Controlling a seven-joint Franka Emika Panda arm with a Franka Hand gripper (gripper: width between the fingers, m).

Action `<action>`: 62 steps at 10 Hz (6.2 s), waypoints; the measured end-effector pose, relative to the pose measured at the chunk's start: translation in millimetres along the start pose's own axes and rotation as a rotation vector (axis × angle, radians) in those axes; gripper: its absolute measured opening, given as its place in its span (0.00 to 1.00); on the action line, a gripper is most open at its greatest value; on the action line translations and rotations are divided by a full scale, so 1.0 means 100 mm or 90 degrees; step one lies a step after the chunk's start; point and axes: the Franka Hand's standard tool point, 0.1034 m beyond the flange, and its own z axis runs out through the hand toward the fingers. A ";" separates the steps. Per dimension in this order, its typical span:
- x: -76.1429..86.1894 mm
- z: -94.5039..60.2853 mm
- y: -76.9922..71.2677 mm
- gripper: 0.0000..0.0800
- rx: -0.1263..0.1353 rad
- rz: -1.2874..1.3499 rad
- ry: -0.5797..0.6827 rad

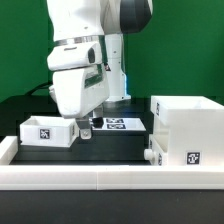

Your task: Assemble drawer

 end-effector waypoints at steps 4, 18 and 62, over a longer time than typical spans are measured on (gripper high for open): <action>-0.35 -0.14 -0.15 0.81 -0.037 0.286 -0.009; -0.65 -0.22 -0.52 0.81 -0.038 0.910 0.009; 0.37 0.00 -0.41 0.06 -0.014 0.127 -0.039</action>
Offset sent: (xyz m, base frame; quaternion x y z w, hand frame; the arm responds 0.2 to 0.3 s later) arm -0.0371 -0.0304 0.0143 -0.0494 -0.0302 0.2555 0.9651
